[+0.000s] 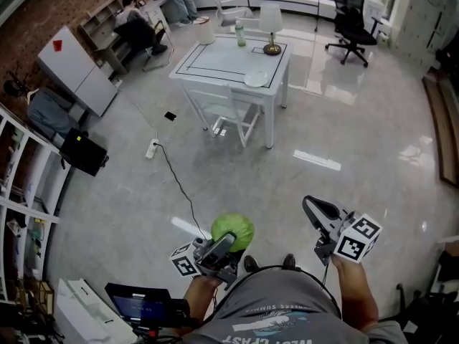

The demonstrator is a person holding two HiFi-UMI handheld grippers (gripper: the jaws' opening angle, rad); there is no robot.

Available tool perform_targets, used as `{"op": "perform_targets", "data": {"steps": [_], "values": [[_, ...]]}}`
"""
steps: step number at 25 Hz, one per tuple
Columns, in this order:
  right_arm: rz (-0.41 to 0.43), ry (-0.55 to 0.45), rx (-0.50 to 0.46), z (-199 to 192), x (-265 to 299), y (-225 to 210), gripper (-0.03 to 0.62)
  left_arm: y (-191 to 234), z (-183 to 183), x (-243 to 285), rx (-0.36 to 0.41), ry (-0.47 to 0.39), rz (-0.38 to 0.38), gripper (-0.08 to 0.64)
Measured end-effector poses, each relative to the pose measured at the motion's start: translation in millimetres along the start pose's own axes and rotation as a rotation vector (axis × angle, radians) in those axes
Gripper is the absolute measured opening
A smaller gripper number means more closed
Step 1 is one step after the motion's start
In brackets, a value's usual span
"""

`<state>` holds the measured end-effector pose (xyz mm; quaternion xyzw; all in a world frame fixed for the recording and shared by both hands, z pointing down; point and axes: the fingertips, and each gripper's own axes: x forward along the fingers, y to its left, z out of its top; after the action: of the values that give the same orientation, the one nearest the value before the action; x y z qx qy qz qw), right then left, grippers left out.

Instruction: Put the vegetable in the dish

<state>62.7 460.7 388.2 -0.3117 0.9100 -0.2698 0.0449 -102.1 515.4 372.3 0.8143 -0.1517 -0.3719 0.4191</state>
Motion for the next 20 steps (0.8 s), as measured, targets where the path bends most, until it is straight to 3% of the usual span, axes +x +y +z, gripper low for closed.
{"op": "perform_targets", "data": {"steps": [9,14,20], "values": [[-0.005,-0.031,-0.026,16,24,8,0.008,-1,29,0,0.006,0.013,-0.038,0.298],[-0.026,-0.039,-0.053,21,23,5,0.008,3,35,2,-0.03,0.017,-0.067,0.298],[-0.039,-0.033,-0.054,35,10,-24,0.008,7,38,27,0.037,0.043,-0.063,0.298]]}}
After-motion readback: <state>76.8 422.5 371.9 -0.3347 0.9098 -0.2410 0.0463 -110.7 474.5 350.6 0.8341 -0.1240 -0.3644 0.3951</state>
